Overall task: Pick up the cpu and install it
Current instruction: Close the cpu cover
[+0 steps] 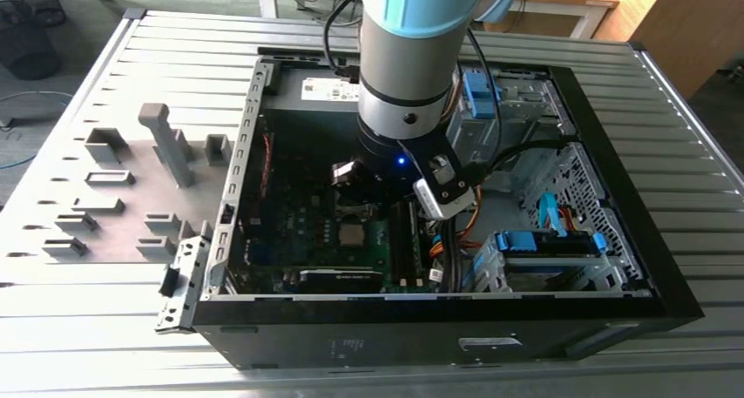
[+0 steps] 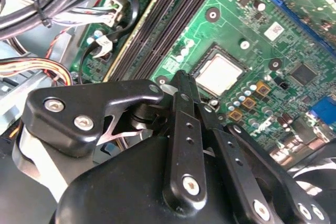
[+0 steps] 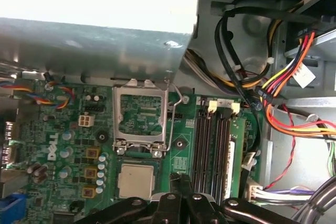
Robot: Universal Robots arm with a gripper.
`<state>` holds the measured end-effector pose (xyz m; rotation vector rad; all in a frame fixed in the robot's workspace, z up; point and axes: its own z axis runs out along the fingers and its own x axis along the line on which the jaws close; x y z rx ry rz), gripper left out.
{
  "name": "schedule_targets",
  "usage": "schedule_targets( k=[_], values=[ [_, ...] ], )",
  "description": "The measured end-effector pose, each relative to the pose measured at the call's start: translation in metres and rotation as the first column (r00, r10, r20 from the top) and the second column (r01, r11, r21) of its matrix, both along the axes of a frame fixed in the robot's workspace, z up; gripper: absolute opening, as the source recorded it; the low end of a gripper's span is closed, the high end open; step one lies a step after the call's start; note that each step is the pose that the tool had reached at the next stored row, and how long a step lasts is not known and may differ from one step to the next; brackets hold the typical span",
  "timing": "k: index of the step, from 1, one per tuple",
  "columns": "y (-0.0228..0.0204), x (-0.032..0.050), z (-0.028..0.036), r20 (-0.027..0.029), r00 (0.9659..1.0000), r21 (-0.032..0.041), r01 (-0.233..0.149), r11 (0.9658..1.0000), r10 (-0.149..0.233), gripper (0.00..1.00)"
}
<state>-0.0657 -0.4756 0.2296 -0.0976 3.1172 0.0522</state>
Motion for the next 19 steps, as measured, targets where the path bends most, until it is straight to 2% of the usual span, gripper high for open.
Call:
schedule_targets(
  k=[12,16,19],
  values=[
    [0.0065,0.0082,-0.0013,0.0001,0.9998,0.0022,-0.019,0.9998,0.019,0.11],
    [0.0065,0.0086,-0.0013,0.0000,0.9981,0.0022,-0.062,0.9981,0.062,0.11],
    [0.0065,0.0086,-0.0015,0.0001,0.9937,0.0023,-0.112,0.9937,0.112,0.11]
  ],
)
